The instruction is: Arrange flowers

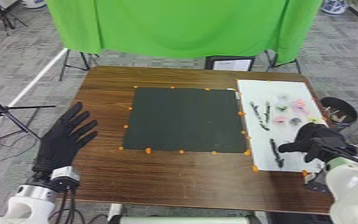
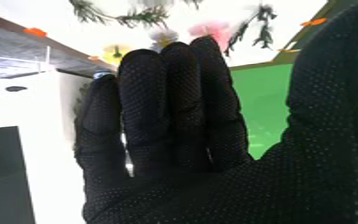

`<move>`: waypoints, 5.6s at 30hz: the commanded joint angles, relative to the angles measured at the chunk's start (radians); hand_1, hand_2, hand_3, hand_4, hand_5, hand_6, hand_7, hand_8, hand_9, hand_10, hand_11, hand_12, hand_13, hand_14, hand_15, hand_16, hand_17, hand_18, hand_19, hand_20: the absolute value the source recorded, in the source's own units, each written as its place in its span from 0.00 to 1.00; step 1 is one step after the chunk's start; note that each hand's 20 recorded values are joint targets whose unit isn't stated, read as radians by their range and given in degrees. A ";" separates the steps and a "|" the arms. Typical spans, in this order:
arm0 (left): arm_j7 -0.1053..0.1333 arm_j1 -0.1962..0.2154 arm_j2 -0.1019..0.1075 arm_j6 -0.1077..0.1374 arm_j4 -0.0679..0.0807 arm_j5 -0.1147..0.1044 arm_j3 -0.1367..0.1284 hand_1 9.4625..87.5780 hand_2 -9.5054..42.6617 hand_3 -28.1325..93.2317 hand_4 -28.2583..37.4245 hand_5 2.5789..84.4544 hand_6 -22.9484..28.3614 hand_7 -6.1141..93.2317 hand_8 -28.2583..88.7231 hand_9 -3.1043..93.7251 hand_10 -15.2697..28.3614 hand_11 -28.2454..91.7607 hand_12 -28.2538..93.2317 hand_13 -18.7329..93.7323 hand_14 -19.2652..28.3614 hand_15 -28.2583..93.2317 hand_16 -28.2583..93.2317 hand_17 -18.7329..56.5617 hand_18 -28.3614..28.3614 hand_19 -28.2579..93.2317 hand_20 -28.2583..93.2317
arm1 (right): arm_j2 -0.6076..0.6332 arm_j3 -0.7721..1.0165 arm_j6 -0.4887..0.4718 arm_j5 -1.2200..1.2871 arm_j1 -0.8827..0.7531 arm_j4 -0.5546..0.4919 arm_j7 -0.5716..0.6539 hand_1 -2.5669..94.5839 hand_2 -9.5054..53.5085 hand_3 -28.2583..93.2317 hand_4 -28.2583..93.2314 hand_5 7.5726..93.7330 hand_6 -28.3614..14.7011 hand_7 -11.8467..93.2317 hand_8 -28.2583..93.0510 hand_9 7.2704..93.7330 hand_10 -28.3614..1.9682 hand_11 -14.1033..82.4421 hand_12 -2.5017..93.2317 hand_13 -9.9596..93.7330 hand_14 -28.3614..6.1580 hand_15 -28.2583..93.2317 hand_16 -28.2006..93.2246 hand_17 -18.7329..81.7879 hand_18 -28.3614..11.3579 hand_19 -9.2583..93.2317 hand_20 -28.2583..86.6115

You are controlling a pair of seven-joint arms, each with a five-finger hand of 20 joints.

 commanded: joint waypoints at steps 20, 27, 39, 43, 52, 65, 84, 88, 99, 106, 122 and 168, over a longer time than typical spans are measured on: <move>-0.021 -0.005 0.004 -0.017 0.008 0.002 0.012 0.19 0.02 0.77 0.00 0.25 0.50 0.25 0.15 0.25 0.59 0.34 0.39 0.32 0.72 0.42 0.25 0.11 0.90 0.54 0.31 | -0.011 -0.157 -0.027 -0.093 0.000 0.119 0.020 0.29 0.00 0.73 0.00 0.57 0.60 0.46 0.12 0.61 0.52 0.70 0.41 0.64 0.45 0.84 0.44 0.45 0.19 0.89 0.60; -0.024 -0.011 0.007 -0.018 0.012 0.002 0.018 0.19 0.02 0.77 0.00 0.25 0.50 0.25 0.15 0.25 0.58 0.34 0.40 0.32 0.72 0.42 0.25 0.11 0.90 0.54 0.31 | -0.026 -0.209 -0.066 -0.079 0.013 0.150 0.038 0.32 0.00 0.80 0.00 0.68 0.69 0.48 0.11 0.74 0.57 0.69 0.42 0.73 0.53 0.84 0.47 0.50 0.18 0.95 0.61; -0.032 -0.002 -0.001 -0.022 0.009 0.003 0.014 0.19 0.02 0.77 0.00 0.25 0.50 0.25 0.15 0.25 0.58 0.34 0.40 0.32 0.72 0.42 0.25 0.11 0.90 0.54 0.31 | -0.035 -0.250 -0.135 -0.087 0.007 0.162 0.021 0.51 0.00 0.70 0.00 0.75 0.72 0.49 0.27 0.83 0.67 0.68 0.44 0.78 0.58 0.85 0.50 0.55 0.20 0.98 0.63; -0.032 0.000 -0.002 -0.017 0.009 0.002 0.014 0.20 0.02 0.77 0.00 0.25 0.49 0.25 0.15 0.25 0.58 0.34 0.40 0.32 0.72 0.42 0.25 0.11 0.90 0.54 0.31 | -0.041 -0.264 -0.109 -0.077 0.011 0.178 0.001 0.54 0.00 0.76 0.00 0.76 0.73 0.49 0.27 0.86 0.72 0.62 0.55 0.79 0.60 0.85 0.51 0.55 0.21 0.98 0.64; -0.025 0.005 -0.010 -0.008 0.009 0.000 0.018 0.19 0.03 0.77 0.00 0.25 0.49 0.25 0.15 0.25 0.58 0.34 0.40 0.32 0.72 0.42 0.25 0.11 0.90 0.54 0.31 | -0.052 -0.247 -0.012 -0.021 -0.011 0.209 -0.121 0.53 0.00 0.89 0.00 0.80 0.74 0.51 0.31 0.89 0.72 0.61 0.62 0.80 0.59 0.86 0.52 0.56 0.21 0.99 0.65; -0.021 0.014 -0.007 0.003 0.002 -0.005 0.002 0.19 0.04 0.77 0.00 0.26 0.50 0.25 0.15 0.25 0.59 0.34 0.39 0.32 0.73 0.42 0.25 0.11 0.90 0.54 0.31 | -0.026 -0.223 0.273 -0.002 0.003 0.197 -0.157 0.38 0.08 1.00 0.13 0.59 0.67 0.74 0.43 0.77 0.68 0.84 0.70 0.75 0.55 0.94 0.55 0.52 0.19 1.00 0.73; -0.014 0.028 0.005 0.010 -0.014 -0.002 -0.019 0.19 0.04 0.78 0.00 0.26 0.50 0.24 0.15 0.25 0.58 0.34 0.39 0.33 0.72 0.42 0.25 0.11 0.90 0.54 0.31 | 0.026 -0.135 0.380 0.181 0.137 0.086 -0.061 0.35 0.09 1.00 0.20 0.62 0.62 0.74 0.45 0.79 0.70 0.84 0.72 0.77 0.55 0.95 0.55 0.55 0.17 1.00 0.77; -0.016 0.015 0.009 0.004 -0.008 0.000 -0.013 0.19 0.04 0.78 0.00 0.26 0.49 0.25 0.15 0.25 0.58 0.34 0.39 0.33 0.72 0.42 0.25 0.11 0.90 0.54 0.31 | 0.026 -0.166 0.235 0.113 0.208 0.077 0.039 0.35 0.08 1.00 0.20 0.62 0.62 0.73 0.45 0.80 0.70 0.84 0.72 0.78 0.55 0.95 0.55 0.55 0.18 1.00 0.78; -0.020 0.029 0.004 0.004 -0.010 -0.003 -0.018 0.19 0.04 0.78 0.00 0.26 0.50 0.24 0.15 0.25 0.58 0.34 0.39 0.33 0.72 0.42 0.25 0.11 0.91 0.54 0.31 | -0.017 -0.170 -0.085 0.077 0.222 0.066 0.213 0.38 0.00 0.54 0.00 0.68 0.59 0.47 0.14 0.76 0.60 0.81 0.64 0.75 0.49 0.91 0.56 0.53 0.14 1.00 0.73; -0.024 0.016 0.009 -0.006 -0.002 -0.002 -0.009 0.19 0.04 0.78 0.00 0.26 0.49 0.24 0.15 0.25 0.58 0.34 0.39 0.33 0.72 0.42 0.25 0.11 0.91 0.54 0.31 | -0.028 -0.221 -0.096 0.065 0.215 0.094 0.202 0.42 0.00 0.18 0.17 0.68 0.59 0.45 0.15 0.76 0.58 0.80 0.64 0.74 0.48 0.91 0.56 0.52 0.12 1.00 0.72; -0.036 0.005 0.019 -0.013 0.008 -0.004 0.006 0.19 0.04 0.78 0.00 0.26 0.49 0.24 0.15 0.25 0.58 0.34 0.39 0.33 0.73 0.42 0.25 0.11 0.91 0.54 0.31 | -0.048 -0.394 -0.090 -0.066 0.236 0.196 0.178 0.59 0.00 0.00 0.22 0.72 0.63 0.39 0.14 0.77 0.59 0.82 0.63 0.75 0.48 0.92 0.57 0.52 0.13 1.00 0.73; -0.021 0.034 0.010 0.019 -0.013 0.004 -0.012 0.19 0.04 0.78 0.00 0.26 0.50 0.25 0.15 0.26 0.59 0.35 0.39 0.33 0.73 0.42 0.24 0.11 0.91 0.54 0.31 | -0.026 -0.395 0.468 0.088 0.440 0.159 -0.014 0.78 0.11 0.00 1.00 0.68 0.56 0.70 0.52 0.86 0.76 0.98 0.68 0.83 0.61 0.96 0.59 0.62 0.16 1.00 0.85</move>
